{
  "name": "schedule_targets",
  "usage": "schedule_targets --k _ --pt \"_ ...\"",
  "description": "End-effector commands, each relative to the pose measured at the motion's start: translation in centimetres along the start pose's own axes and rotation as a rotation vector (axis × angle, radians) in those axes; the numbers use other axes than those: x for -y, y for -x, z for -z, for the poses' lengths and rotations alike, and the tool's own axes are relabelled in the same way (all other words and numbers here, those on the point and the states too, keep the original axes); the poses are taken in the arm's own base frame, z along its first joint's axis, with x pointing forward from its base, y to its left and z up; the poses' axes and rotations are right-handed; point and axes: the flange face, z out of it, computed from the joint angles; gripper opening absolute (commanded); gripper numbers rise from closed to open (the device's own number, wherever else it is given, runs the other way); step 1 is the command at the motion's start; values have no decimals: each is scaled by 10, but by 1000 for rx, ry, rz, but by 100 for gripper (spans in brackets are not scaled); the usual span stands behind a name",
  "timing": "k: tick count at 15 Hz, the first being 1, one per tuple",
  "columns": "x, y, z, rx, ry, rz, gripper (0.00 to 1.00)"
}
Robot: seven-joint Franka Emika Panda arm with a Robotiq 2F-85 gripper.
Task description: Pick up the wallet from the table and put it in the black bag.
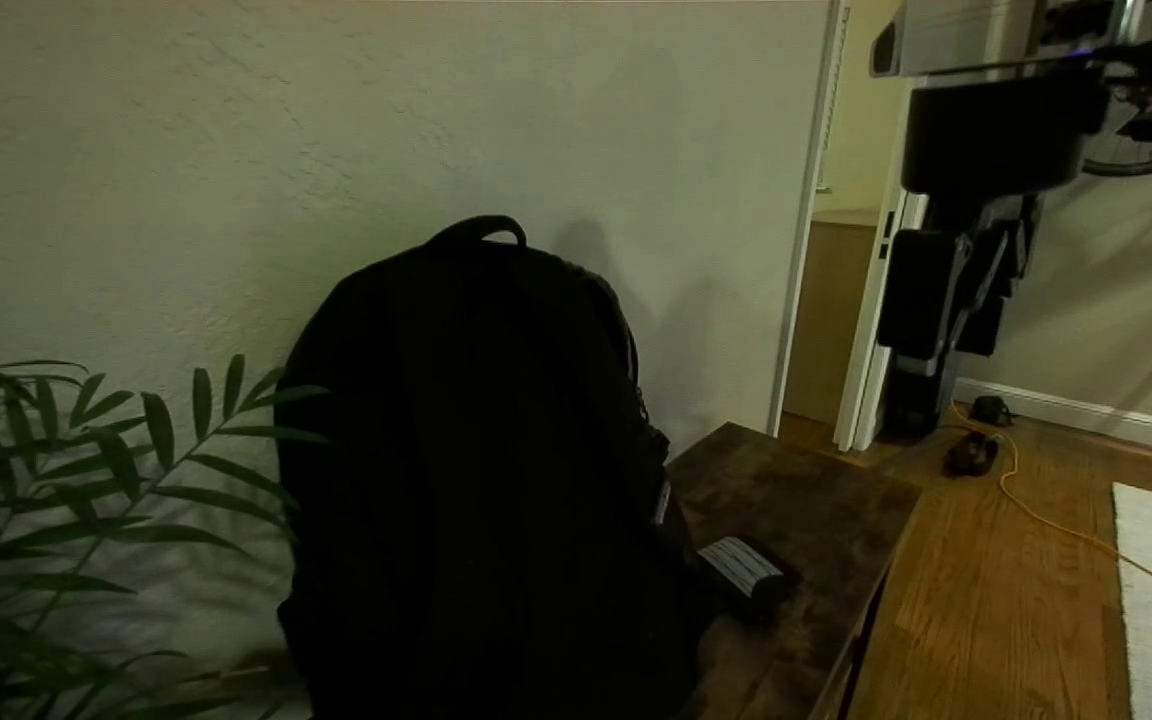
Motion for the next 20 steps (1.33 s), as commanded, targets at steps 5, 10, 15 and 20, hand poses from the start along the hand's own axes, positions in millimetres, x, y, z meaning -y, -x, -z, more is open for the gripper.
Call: schedule_targets --k 5,10,15,20 --pt "0 -1 2 -3 -2 0 100" --pt "-10 -15 -24 9 -14 -20 100" --pt "-36 -38 -58 -20 -43 -73 100" --pt "-71 -60 -107 -22 -52 -102 100"
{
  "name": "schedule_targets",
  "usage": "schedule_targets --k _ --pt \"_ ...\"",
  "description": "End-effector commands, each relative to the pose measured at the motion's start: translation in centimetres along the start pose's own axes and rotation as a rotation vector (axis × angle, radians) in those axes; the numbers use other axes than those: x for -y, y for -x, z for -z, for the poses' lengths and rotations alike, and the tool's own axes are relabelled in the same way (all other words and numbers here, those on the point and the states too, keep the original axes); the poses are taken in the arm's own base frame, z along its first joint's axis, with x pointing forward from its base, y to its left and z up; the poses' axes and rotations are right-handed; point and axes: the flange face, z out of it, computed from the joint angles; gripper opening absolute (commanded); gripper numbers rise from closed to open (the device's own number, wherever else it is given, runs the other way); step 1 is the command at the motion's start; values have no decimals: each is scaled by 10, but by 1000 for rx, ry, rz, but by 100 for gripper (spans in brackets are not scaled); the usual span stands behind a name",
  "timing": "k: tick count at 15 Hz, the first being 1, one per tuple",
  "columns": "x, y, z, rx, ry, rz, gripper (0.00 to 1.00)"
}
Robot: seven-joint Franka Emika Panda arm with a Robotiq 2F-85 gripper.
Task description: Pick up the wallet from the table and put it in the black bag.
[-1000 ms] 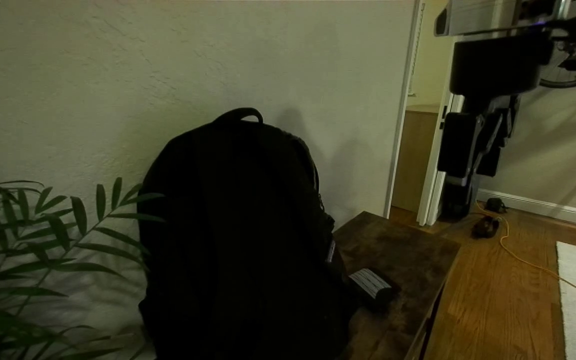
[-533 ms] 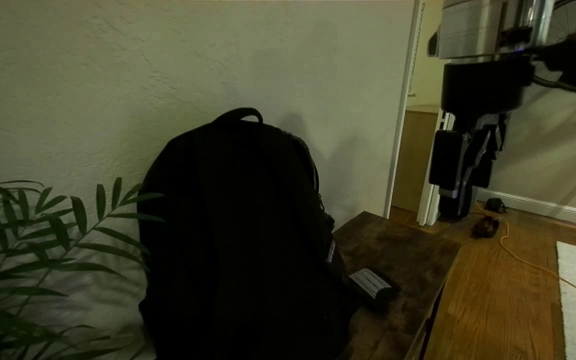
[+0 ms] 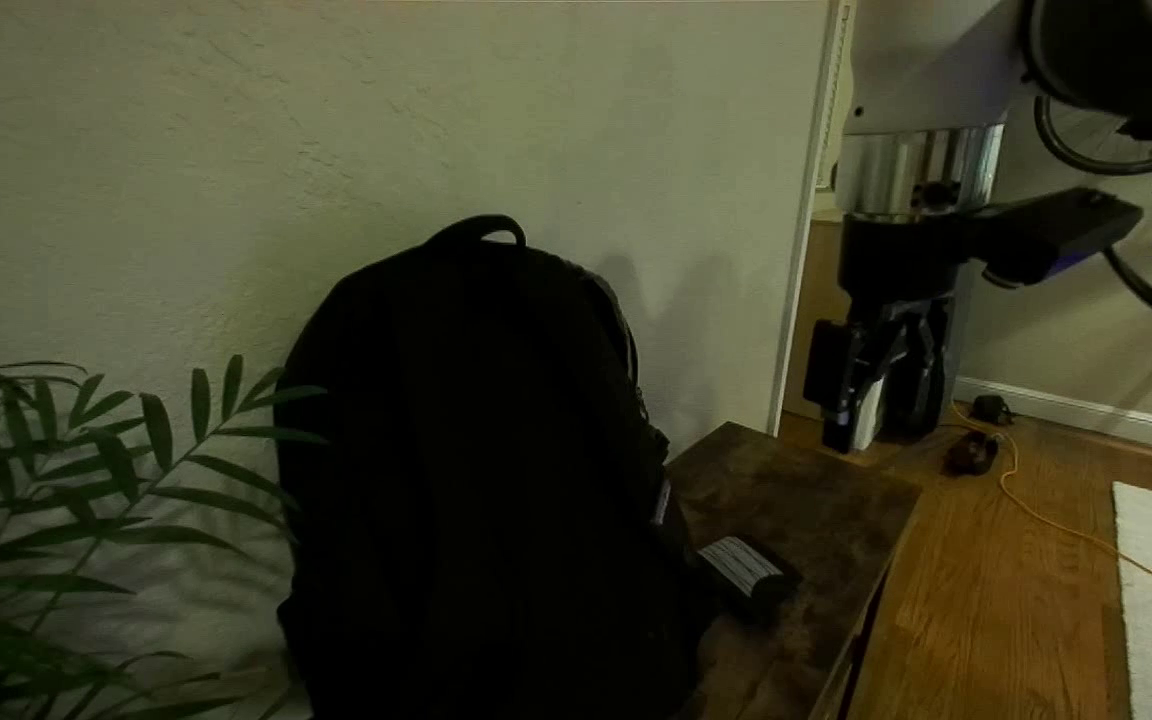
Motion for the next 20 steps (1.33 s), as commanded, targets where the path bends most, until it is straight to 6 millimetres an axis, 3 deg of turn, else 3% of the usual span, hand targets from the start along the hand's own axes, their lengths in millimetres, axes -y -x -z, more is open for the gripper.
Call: schedule_targets --k 1,10,20 --pt "-26 -13 -31 -11 11 3 100" --pt "-29 -17 -38 18 24 -13 100" --pt "-57 -40 -92 64 -2 -7 100"
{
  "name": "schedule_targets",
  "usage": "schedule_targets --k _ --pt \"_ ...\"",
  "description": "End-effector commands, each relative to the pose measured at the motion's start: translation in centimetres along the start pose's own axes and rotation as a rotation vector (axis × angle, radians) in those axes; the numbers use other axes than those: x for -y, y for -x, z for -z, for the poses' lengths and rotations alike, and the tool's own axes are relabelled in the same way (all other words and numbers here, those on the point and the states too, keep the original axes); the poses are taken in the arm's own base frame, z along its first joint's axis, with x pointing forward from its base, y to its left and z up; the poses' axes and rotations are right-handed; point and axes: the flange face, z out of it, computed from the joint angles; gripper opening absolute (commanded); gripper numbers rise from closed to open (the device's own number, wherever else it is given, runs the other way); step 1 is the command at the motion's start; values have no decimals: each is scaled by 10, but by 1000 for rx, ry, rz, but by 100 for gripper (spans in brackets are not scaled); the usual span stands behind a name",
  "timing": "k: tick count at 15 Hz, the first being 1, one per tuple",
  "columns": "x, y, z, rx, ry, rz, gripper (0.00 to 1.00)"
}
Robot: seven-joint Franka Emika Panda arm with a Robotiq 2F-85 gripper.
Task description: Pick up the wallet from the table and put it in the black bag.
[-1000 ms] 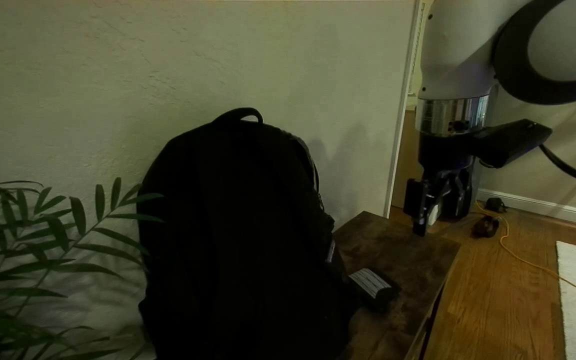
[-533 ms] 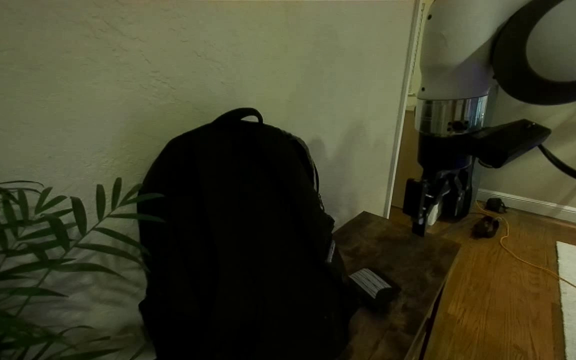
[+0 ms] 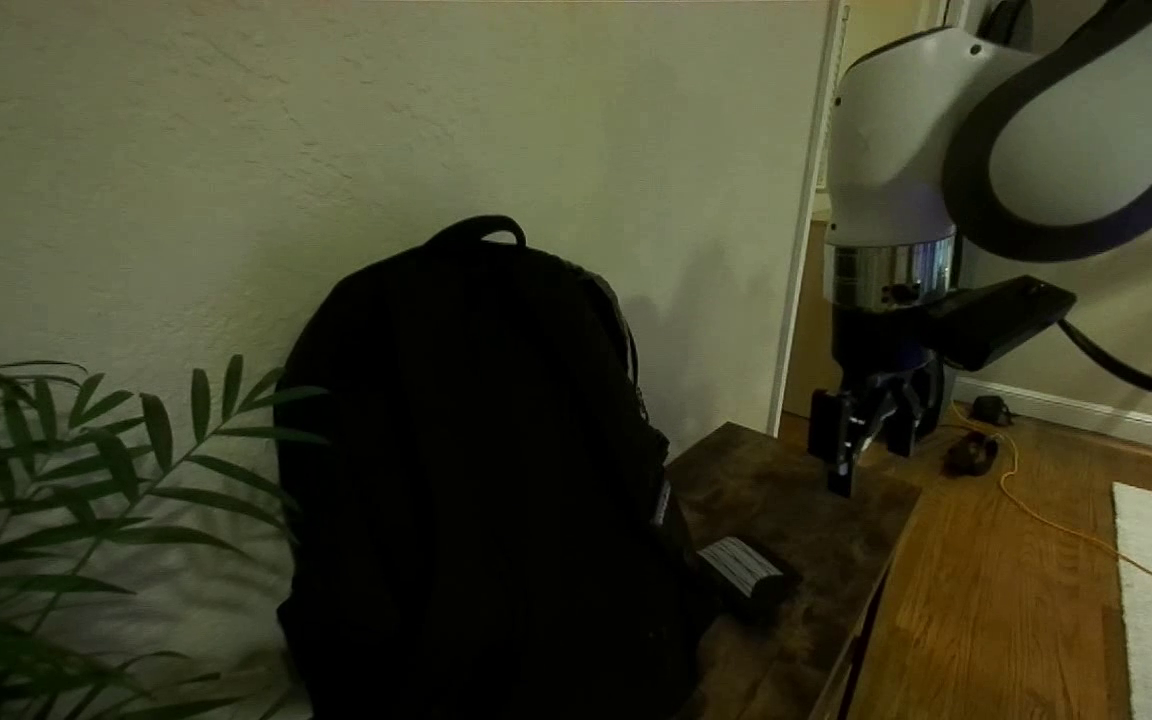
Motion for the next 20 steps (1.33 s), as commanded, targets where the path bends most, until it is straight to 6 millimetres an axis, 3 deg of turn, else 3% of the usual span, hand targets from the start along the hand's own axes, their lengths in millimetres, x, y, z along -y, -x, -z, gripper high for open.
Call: schedule_targets --k 1,8,16,20 --pt "-12 -18 -22 -8 -41 19 100" --pt "-26 -48 -69 4 -50 133 100" --pt "-24 -52 -73 18 -40 105 100" --pt "-26 -61 -92 26 -40 106 100"
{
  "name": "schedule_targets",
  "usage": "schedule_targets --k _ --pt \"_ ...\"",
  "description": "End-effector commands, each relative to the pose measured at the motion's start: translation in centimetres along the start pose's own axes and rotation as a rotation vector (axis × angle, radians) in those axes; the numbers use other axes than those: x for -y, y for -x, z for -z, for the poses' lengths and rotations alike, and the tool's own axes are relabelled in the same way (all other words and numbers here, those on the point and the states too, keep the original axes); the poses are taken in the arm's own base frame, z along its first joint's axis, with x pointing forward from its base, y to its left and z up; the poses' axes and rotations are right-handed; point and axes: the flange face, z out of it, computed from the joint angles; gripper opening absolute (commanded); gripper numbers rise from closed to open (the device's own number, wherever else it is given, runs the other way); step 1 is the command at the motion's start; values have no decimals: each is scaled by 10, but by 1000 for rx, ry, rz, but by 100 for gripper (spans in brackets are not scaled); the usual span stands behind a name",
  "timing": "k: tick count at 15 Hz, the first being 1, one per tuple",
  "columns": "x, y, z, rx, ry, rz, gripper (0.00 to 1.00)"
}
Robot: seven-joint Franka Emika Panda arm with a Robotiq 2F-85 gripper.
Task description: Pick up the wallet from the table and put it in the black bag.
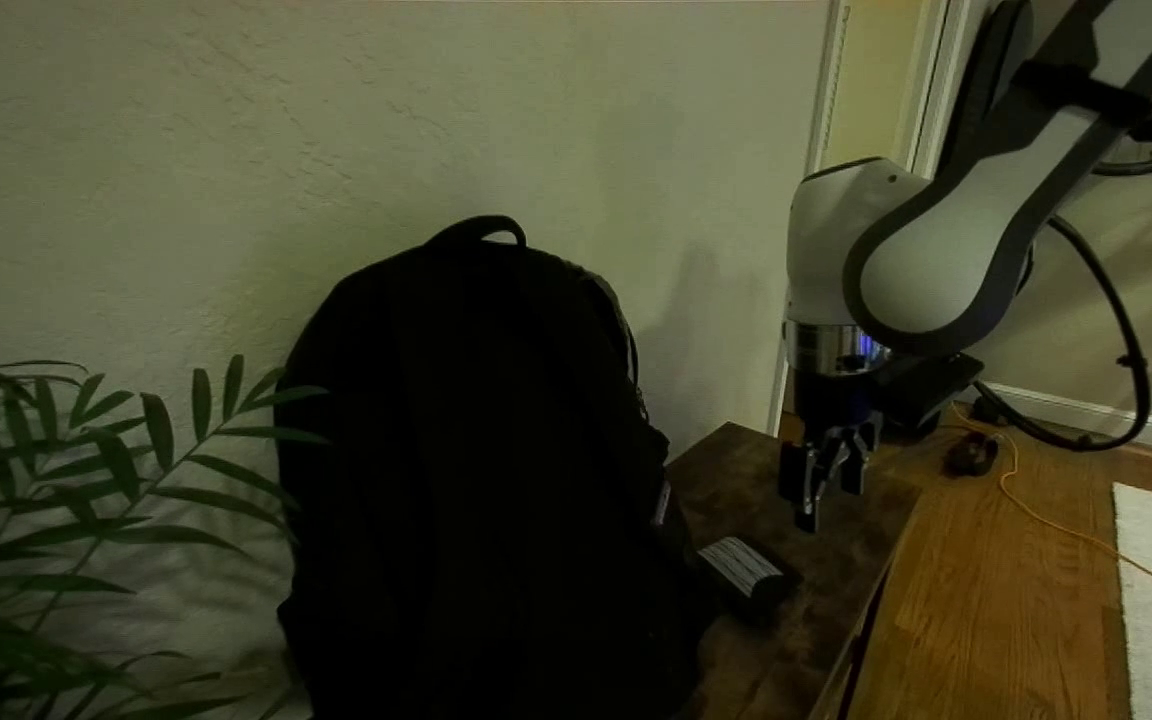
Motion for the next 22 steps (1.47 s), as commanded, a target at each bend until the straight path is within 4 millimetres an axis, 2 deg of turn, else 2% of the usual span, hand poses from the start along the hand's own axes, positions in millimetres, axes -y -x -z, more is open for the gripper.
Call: schedule_targets --k 1,9,14,22 --pt "-6 -10 -18 -2 -6 13 100" --pt "-16 -44 -58 2 -12 24 100" --pt "-26 -60 -81 20 -32 -29 100" --pt "-28 -76 -103 37 -73 -103 100"
